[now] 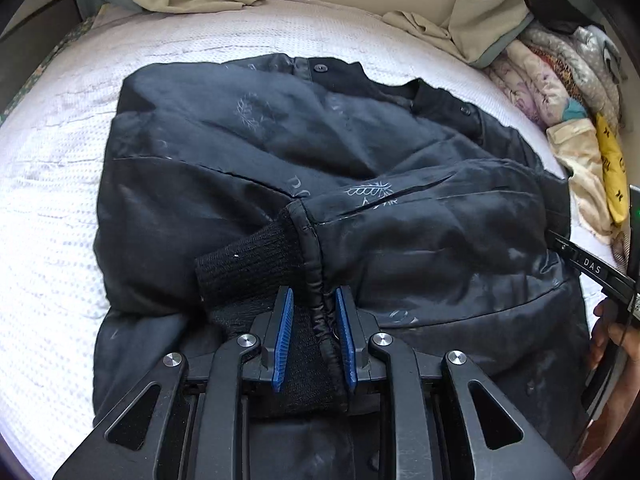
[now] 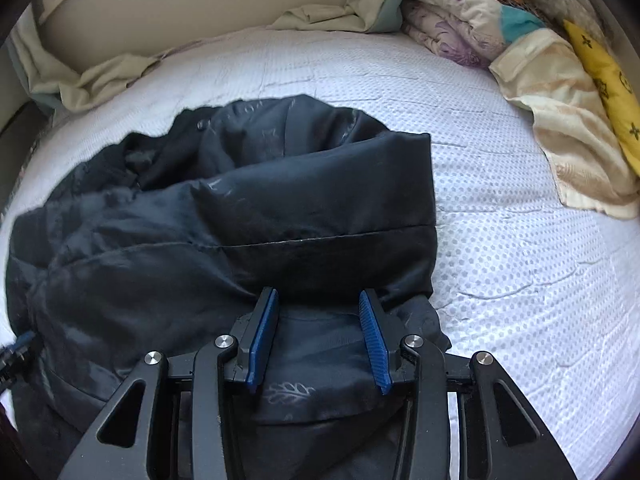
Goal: Fold large clothes
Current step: 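Hold the ribbed cuff with the left gripper while the right gripper grasps the coat body edge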
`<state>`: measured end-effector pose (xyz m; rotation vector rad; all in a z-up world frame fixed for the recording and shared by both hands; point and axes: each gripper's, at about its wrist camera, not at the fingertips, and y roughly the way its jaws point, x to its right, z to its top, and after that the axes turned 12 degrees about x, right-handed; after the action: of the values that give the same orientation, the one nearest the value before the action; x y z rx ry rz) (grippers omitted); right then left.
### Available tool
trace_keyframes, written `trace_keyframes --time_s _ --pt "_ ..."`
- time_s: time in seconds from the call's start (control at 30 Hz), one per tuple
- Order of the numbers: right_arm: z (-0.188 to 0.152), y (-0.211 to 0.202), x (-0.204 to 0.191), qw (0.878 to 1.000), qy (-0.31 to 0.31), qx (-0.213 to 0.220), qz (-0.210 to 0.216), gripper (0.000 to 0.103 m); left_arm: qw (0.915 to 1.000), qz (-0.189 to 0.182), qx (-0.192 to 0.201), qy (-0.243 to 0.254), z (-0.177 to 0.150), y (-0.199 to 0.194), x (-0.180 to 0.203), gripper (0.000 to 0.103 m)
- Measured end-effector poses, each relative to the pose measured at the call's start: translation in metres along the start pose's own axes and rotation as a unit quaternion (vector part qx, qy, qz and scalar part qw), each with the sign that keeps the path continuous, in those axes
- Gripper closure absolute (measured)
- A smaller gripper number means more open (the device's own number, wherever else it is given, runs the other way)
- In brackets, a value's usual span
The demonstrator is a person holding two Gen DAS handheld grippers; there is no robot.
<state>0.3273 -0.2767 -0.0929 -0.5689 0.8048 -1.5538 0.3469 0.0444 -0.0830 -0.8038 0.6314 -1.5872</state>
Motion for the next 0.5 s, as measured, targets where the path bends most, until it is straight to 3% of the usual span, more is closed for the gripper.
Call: trace_keyframes --time_s 0.17,0.5 --pt "-0.012 0.01 -0.011 0.999 -0.037 0.024 -0.025 0.065 0.9998 0.014 0.009 0.014 -0.005 0.005 0.004 0.077" --pt "-0.014 0.016 -0.011 0.998 -0.033 0.036 -0.027 0.065 0.9976 0.043 0.03 0.045 -0.014 0.006 0.015 0.076"
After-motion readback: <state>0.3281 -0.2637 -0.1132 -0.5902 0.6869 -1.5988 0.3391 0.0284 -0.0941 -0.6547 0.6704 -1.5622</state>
